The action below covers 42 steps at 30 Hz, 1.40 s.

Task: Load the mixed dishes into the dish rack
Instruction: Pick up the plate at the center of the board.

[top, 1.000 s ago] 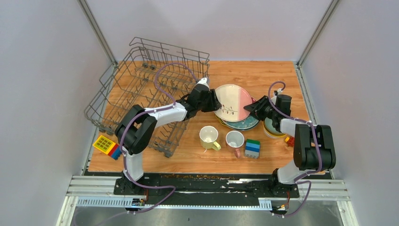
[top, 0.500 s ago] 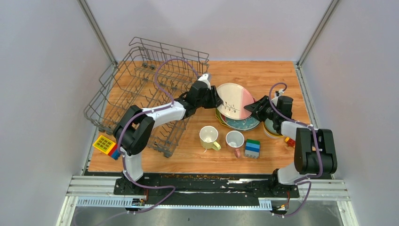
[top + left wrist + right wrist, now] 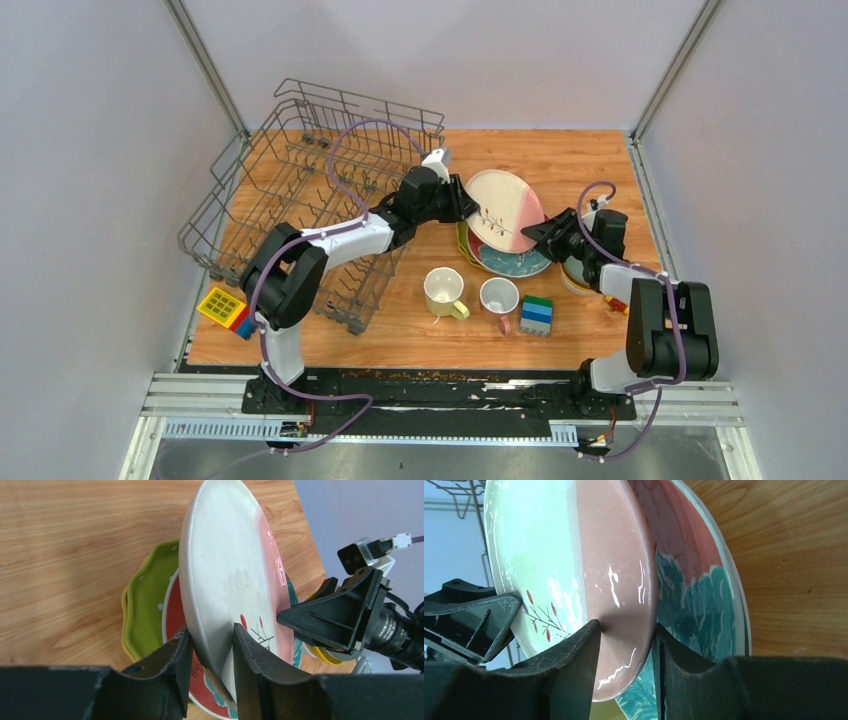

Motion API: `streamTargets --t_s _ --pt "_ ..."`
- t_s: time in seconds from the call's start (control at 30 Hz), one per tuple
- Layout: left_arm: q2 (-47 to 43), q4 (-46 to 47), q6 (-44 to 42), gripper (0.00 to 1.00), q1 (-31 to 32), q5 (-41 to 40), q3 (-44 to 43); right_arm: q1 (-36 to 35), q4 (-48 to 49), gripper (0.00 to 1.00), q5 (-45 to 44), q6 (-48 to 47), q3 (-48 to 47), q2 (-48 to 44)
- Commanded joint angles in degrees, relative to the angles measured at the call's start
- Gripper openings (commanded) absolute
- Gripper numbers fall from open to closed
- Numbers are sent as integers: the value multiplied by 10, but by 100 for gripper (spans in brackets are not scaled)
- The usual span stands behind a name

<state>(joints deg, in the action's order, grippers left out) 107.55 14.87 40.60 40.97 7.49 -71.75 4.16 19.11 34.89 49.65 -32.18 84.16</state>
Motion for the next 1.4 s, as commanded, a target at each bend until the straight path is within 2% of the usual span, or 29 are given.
streamTargets --t_s 0.0,0.17,0.4,0.73,0.87,1.03,1.27,1.37 --pt "-21 85 13 0 32 105 -3 -13 169 38 118 79 16 -9" --pt "-21 121 42 0 32 112 16 -13 252 42 132 134 38 3" --pt "-18 167 73 0 32 117 41 -13 276 40 117 148 54 -19" --pt "-33 217 104 0 32 122 64 -7 264 44 109 143 64 -56" --pt "-44 215 85 0 32 153 52 -3 266 51 122 144 64 -61" --pt "-75 225 93 0 31 147 66 0 269 58 127 151 66 -76" --pt "-86 305 159 0 15 176 91 8 270 61 118 156 80 -101" --pt "-84 331 183 0 7 192 99 15 299 59 126 168 90 -102"
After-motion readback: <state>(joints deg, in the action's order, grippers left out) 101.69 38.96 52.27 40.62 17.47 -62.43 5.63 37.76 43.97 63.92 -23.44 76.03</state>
